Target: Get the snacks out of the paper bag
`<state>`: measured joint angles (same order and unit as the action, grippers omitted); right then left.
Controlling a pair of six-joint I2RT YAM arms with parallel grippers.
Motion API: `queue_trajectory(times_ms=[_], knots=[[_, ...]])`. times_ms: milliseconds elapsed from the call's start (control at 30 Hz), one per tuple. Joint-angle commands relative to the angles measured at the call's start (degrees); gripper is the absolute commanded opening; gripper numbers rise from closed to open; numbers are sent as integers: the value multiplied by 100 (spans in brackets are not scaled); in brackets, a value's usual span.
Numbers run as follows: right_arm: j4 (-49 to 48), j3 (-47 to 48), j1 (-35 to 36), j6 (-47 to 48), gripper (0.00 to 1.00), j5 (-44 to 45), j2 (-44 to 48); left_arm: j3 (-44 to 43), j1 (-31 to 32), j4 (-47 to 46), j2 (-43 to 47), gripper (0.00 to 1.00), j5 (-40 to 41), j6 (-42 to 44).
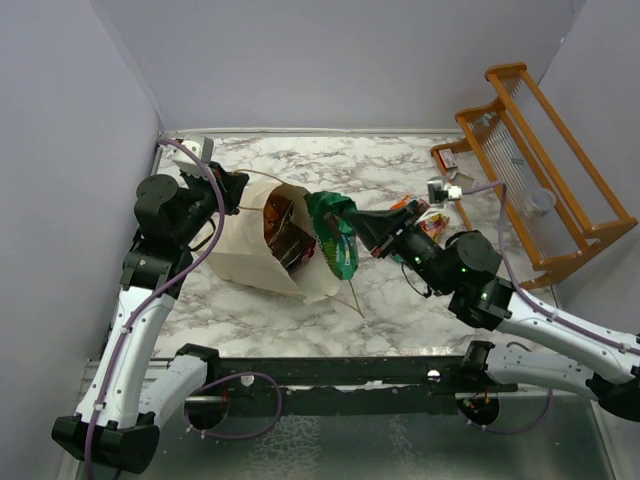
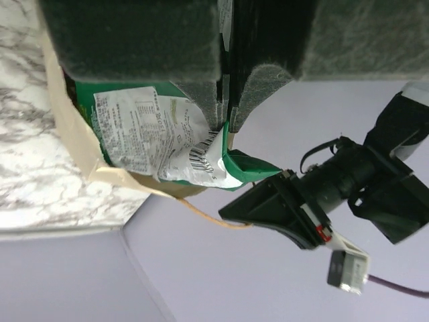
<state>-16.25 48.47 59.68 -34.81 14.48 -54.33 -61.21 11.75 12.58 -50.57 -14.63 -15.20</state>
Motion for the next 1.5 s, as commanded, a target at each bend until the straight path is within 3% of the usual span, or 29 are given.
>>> queue_trajectory(times_ms=[0,133,300,500,600,667,800,1067,1300,1467], knots=[[109,95,44,847,1,615,662,-41,-7,-43,22,0,231,114],[161,22,43,1515,1,1183,1057,-57,-6,-44,-17,0,252,137],[69,34,43,2557,1,2593,1190,-103,-6,-49,-47,0,260,149],[-724,72,16,3909,1,3942,650,-110,-4,-27,-65,0,255,129],[-947,180,-186,4106,1,3996,299,-126,-8,-35,-86,0,234,108],[-979,204,-538,3849,1,3661,80,-132,-8,-52,-94,0,218,97],[-102,543,-1605,2352,1,2529,-502,-132,-6,-71,-104,0,185,52],[59,1267,-2864,357,1,638,-1974,-140,-6,32,-24,0,231,35],[-16,1502,-3645,-1486,1,-5,-2951,-217,-10,144,34,0,243,35],[159,1005,-4035,-1976,1,208,-3050,-226,-6,171,33,0,203,33]])
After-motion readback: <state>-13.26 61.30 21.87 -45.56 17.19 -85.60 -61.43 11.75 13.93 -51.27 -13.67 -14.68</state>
